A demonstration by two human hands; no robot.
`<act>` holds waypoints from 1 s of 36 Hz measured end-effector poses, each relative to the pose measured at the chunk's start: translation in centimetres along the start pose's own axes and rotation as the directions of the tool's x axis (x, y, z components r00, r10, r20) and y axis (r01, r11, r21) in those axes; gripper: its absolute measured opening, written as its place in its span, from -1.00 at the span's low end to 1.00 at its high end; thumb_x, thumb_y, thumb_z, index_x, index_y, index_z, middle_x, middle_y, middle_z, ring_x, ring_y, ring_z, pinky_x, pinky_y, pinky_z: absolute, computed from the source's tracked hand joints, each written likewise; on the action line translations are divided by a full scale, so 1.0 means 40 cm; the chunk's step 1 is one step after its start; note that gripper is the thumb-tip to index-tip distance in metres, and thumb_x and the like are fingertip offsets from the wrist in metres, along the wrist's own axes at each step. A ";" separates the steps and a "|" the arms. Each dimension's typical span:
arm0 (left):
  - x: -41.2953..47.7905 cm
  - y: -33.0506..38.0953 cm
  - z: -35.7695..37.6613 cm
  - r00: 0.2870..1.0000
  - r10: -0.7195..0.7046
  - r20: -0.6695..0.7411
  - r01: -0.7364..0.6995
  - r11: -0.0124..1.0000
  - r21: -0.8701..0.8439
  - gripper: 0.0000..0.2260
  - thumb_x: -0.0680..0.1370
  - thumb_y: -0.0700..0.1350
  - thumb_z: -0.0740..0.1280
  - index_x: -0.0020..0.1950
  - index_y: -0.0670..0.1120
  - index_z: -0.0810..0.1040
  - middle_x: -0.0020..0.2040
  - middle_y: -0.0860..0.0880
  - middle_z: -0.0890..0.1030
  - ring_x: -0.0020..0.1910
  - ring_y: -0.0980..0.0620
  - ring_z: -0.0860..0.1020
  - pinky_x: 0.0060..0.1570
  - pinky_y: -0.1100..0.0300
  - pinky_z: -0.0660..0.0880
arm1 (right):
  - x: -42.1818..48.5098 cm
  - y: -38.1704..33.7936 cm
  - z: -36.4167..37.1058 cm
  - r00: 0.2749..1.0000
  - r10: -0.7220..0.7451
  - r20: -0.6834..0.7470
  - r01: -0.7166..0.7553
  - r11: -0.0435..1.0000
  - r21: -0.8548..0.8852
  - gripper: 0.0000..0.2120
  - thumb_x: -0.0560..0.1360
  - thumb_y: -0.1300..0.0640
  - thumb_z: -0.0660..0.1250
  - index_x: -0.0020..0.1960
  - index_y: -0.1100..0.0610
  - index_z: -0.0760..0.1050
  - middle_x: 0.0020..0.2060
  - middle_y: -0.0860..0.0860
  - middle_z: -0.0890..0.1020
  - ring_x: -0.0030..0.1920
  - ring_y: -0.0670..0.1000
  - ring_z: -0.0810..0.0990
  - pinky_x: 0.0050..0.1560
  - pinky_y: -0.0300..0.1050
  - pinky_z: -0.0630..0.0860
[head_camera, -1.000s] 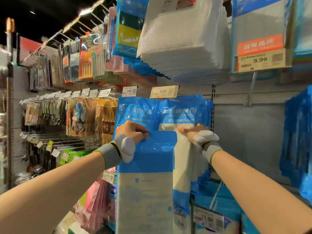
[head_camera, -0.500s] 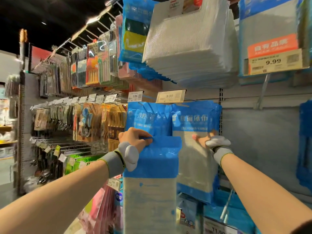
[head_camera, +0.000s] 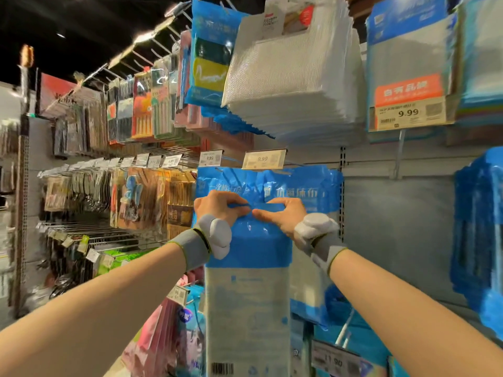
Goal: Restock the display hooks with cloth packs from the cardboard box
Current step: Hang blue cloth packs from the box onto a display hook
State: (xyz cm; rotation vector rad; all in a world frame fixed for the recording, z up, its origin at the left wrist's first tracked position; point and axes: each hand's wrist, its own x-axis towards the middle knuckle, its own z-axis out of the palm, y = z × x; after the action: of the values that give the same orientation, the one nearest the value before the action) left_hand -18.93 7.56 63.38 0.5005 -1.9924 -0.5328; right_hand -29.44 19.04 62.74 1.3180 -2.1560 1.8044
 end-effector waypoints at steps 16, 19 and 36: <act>0.038 -0.032 0.052 0.959 -0.210 0.188 0.273 0.860 -0.431 -0.37 0.54 -0.12 0.32 0.50 -0.06 0.05 0.39 -0.22 0.33 0.35 -0.18 0.38 0.09 0.10 0.41 | 0.148 -0.084 -0.099 0.981 0.061 -0.185 -0.056 0.998 0.035 -0.68 0.26 -0.03 0.57 -0.06 0.06 0.60 -0.11 0.02 0.65 -0.03 0.08 0.63 0.10 -0.01 0.58; 0.040 -0.037 0.065 0.958 -0.150 0.244 0.250 0.851 -0.462 -0.39 0.56 -0.17 0.28 0.51 -0.05 0.02 0.34 -0.23 0.38 0.27 -0.05 0.49 -0.06 0.18 0.46 | 0.200 -0.076 -0.105 0.977 0.062 -0.204 -0.057 0.998 0.031 -0.50 0.07 -0.18 0.56 -0.06 0.03 0.65 -0.10 0.04 0.68 -0.05 0.12 0.65 0.09 0.06 0.59; 0.040 -0.084 0.114 0.936 -0.040 0.349 0.163 0.930 -0.330 -0.50 0.55 -0.26 0.29 0.47 -0.07 0.26 0.46 -0.13 0.30 0.48 0.01 0.23 0.27 0.20 0.30 | 0.253 -0.034 -0.115 0.932 0.078 -0.355 -0.193 0.933 -0.303 -0.61 0.58 0.17 0.20 0.37 0.31 0.34 0.34 0.21 0.43 0.34 0.19 0.40 0.26 -0.05 0.35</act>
State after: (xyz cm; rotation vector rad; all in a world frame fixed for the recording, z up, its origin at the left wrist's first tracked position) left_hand -23.27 4.67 60.68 0.3020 -2.1312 -1.0845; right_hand -37.23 17.12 70.56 0.7398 -2.2671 1.4778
